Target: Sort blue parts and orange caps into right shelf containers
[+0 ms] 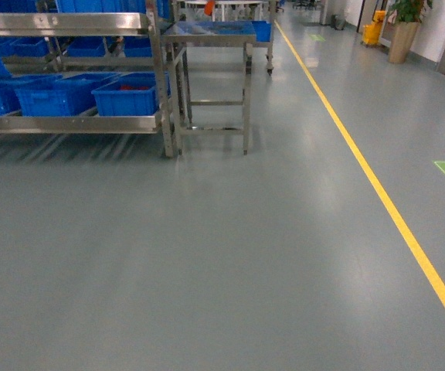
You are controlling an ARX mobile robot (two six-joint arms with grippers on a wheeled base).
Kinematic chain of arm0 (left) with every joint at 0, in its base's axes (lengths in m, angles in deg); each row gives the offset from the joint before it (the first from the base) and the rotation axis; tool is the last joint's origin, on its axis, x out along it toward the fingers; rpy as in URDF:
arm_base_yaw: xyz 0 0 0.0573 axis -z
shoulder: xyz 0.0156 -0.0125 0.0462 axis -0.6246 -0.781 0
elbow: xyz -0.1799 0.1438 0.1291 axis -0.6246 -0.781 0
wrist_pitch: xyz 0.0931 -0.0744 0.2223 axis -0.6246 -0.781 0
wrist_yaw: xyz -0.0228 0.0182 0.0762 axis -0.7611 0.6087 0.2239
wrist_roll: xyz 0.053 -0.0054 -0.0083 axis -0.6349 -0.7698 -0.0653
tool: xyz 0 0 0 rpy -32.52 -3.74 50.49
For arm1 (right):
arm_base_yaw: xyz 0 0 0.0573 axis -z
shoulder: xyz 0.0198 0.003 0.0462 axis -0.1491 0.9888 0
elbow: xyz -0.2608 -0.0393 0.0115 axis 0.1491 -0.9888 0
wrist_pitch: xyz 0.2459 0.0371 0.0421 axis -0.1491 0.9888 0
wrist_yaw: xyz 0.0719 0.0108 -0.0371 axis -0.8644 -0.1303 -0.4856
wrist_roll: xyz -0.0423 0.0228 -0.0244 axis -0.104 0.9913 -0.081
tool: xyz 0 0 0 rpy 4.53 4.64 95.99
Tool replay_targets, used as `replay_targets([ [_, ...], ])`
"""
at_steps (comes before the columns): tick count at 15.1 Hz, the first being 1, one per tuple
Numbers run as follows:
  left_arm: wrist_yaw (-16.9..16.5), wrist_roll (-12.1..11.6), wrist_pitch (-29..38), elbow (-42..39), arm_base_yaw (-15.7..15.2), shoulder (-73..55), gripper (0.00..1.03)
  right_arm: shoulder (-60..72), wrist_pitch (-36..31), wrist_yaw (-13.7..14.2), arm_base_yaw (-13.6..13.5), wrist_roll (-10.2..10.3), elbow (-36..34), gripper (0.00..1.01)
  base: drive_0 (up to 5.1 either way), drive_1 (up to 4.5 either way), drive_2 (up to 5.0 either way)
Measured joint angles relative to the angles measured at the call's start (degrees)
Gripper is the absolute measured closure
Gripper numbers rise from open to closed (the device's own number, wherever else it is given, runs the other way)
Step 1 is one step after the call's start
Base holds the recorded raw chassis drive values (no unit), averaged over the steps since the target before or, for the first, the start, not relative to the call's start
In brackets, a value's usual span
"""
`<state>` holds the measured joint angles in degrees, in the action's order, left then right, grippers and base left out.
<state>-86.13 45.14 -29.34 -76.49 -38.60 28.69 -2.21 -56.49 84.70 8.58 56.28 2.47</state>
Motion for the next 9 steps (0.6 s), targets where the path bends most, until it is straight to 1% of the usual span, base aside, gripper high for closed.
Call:
replay_targets([
  [9, 0.0, 0.0, 0.0, 0.0, 0.0, 0.0, 0.60, 0.0, -0.2, 0.0, 0.0, 0.0, 0.0, 0.59, 0.1, 4.30, -4.1],
])
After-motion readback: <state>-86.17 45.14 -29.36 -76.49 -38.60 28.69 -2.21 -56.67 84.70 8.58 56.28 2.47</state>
